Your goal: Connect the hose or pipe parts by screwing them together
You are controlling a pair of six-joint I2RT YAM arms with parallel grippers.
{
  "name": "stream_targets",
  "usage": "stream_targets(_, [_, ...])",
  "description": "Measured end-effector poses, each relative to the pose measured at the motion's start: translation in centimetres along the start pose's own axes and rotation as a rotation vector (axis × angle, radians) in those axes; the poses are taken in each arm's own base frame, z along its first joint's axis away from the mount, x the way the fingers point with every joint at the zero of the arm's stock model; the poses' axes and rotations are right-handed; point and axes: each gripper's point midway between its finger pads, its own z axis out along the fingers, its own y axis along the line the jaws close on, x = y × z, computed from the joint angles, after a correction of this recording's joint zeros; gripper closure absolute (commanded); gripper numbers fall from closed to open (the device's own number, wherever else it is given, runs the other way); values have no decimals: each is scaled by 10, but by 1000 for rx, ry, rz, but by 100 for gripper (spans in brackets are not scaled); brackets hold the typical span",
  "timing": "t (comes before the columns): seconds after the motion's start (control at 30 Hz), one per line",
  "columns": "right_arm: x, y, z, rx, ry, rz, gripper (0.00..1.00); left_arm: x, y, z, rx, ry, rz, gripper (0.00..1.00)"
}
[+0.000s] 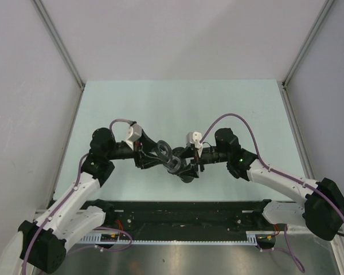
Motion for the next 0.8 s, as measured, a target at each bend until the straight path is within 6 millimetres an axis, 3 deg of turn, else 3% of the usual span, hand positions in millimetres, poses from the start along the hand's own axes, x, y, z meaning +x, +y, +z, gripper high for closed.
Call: stream_targets(0.8, [17,23,-4,-176,34,99,100,17,-24,7,223,38,122,100])
